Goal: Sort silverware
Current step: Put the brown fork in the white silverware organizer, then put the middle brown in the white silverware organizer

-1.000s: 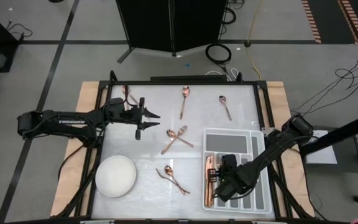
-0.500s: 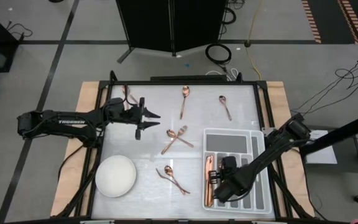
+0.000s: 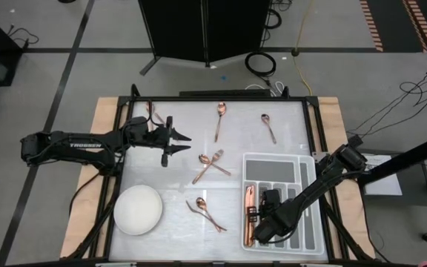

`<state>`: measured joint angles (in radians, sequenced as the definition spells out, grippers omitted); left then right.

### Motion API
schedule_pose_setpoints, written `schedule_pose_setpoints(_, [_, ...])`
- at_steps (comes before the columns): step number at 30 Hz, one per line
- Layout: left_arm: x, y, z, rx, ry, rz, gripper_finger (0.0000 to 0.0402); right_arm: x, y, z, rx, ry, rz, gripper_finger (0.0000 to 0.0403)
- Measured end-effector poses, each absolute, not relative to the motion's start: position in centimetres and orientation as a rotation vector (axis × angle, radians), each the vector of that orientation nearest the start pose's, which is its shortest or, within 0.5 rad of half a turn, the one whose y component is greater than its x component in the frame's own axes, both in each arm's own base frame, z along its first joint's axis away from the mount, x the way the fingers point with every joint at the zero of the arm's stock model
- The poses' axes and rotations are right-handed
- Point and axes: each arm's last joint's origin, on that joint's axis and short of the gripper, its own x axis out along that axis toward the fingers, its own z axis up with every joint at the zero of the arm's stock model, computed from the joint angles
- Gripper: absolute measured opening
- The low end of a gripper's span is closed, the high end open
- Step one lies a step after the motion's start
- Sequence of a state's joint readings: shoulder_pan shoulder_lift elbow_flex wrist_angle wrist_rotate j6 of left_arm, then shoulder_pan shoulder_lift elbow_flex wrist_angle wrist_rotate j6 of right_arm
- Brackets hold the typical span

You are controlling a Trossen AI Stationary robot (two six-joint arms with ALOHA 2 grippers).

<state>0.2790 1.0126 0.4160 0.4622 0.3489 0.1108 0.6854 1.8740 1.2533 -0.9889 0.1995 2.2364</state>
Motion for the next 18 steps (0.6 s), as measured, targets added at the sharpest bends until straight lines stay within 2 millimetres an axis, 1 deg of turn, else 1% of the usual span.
schedule_pose_setpoints(3, [20.5, 4.8, 22.7, 0.069, 0.125, -0.079, 0.013, 26.1, 20.4, 16.7, 1.123, 1.015, -1.189, 0.0071])
schedule_pose_setpoints(5, [20.5, 4.8, 22.6, 0.066, 0.133, -0.086, 0.013, 26.0, 20.3, 17.1, 1.133, 1.012, -1.175, 0.0071])
schedule_pose_setpoints(12, [20.5, 4.8, 22.6, 0.066, 0.132, -0.094, 0.013, 25.3, 19.7, 19.5, 1.148, 0.996, -1.132, 0.0072])
schedule_pose_setpoints(15, [20.5, 4.8, 22.6, 0.066, 0.131, -0.094, 0.013, 25.0, 19.1, 20.5, 1.124, 0.963, -1.111, 0.0072])
schedule_pose_setpoints(18, [20.5, 4.8, 22.6, 0.066, 0.131, -0.094, 0.013, 25.2, 18.4, 21.3, 1.065, 0.903, -1.058, 0.0072])
